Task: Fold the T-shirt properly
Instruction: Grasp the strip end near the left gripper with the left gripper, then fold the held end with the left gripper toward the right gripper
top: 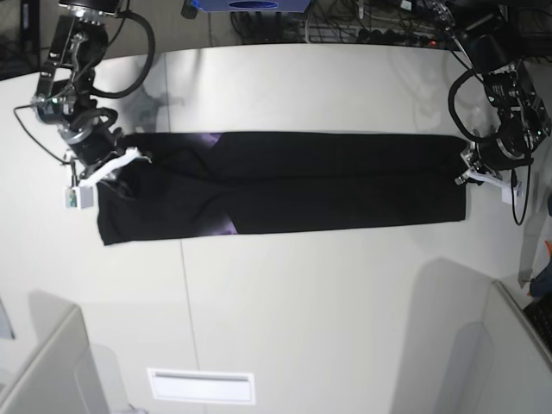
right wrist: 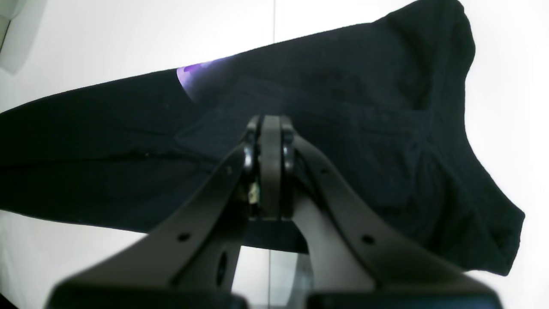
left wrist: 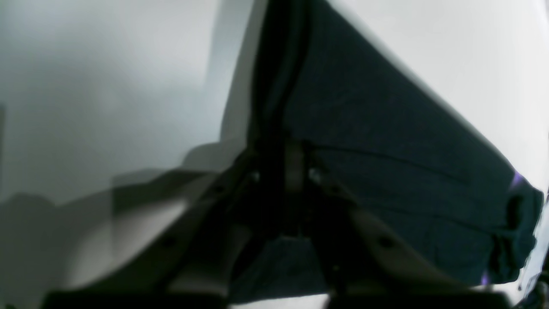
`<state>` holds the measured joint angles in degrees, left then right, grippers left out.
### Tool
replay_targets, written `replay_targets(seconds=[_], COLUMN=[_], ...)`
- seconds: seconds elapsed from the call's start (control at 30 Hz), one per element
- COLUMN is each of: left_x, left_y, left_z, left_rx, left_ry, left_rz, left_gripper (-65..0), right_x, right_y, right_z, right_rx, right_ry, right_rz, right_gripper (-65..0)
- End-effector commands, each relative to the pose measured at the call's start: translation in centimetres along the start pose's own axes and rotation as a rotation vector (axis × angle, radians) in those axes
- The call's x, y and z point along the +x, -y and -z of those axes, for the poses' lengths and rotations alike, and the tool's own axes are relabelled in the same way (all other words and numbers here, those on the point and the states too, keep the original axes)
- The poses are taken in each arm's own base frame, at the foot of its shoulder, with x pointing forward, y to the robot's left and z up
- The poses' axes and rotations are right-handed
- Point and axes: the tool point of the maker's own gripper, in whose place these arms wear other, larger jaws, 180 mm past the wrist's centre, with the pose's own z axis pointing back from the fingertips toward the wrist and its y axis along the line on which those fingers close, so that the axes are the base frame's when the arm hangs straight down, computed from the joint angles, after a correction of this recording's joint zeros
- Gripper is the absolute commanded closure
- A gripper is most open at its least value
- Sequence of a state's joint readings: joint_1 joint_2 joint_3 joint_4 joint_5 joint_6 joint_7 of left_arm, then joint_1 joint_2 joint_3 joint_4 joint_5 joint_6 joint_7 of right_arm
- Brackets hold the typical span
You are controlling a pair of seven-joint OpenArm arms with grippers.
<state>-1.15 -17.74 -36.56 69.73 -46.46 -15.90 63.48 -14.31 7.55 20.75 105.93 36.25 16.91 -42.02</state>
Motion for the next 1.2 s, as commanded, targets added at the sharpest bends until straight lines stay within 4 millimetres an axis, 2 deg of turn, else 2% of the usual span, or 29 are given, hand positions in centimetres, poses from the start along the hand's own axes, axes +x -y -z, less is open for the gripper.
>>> replay_targets(seconds=[0.0, 0.13, 0.2, 0.33, 0.47, 0.5, 0.7, 0.77, 0.97, 1.03, 1.17], left_x=[0.1, 2.5, 4.3, 4.8, 2.0, 0.7, -6.4, -8.1, -10.3, -10.9, -11.5], left_y=[-0.4, -0.7, 0.4, 2.6, 6.4, 7.5, 14.4, 15.9, 21.7, 22.7, 23.0], left_z=[-0.3, -2.0, -3.5, -6.3, -6.5, -6.2, -2.2, -1.2, 1.1, 1.9, 3.0], left_rx=[0.028, 0.079, 0.104, 0.169, 0.168, 0.152, 0.033, 0.031, -0.059, -0.080, -0.078], left_ry=[-0.019, 0.029, 0.084, 0.156, 0.154, 0.143, 0.031, 0.008, -0.015, -0.036, -0.068], left_rz=[0.014, 0.090, 0.174, 0.357, 0.511, 0.538, 0.672, 0.683, 0.731, 0.738, 0.675], left_gripper=[0.0, 0.0, 0.0, 0.0, 0.0, 0.0, 0.0, 0.0, 0.0, 0.0, 0.0], right_x=[1.9, 1.8, 1.8, 1.8, 1.8, 1.7, 1.8, 1.7, 1.6, 1.6, 1.8], right_y=[-0.4, -0.4, -0.4, -0.3, -0.3, -0.4, -0.4, -0.4, -0.4, -0.4, -0.2], right_z=[-0.4, -0.4, -0.4, -0.4, -0.4, -0.4, -0.3, -0.3, -0.3, -0.3, -0.4], right_rx=[0.016, 0.016, 0.015, 0.014, 0.012, 0.015, 0.017, 0.016, 0.016, 0.016, 0.011], right_ry=[0.060, 0.057, 0.057, 0.057, 0.055, 0.054, 0.055, 0.054, 0.051, 0.051, 0.055], right_rz=[-0.017, -0.017, -0.017, -0.016, -0.014, -0.015, -0.016, -0.015, -0.014, -0.014, -0.013], right_gripper=[0.0, 0.0, 0.0, 0.0, 0.0, 0.0, 0.0, 0.0, 0.0, 0.0, 0.0])
